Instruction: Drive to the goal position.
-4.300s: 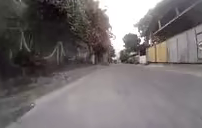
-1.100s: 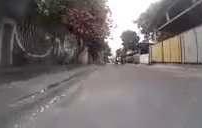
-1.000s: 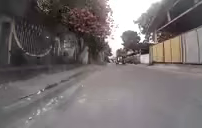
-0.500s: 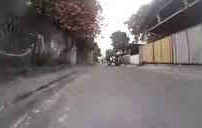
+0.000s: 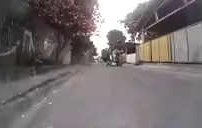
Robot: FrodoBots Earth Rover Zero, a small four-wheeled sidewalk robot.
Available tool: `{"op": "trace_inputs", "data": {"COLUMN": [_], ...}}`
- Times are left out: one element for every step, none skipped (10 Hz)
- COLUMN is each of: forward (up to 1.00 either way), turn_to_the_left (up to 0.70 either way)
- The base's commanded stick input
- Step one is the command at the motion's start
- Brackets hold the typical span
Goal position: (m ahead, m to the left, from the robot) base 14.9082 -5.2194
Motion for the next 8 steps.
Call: {"op": "trace_inputs", "data": {"forward": [1.0, 1.0, 1.0, 1.0, 1.0, 1.0, 1.0, 1.0], "turn_to_the_left": [0.0, 0.0, 0.0, 0.0, 0.0, -0.1, -0.25, -0.36]}}
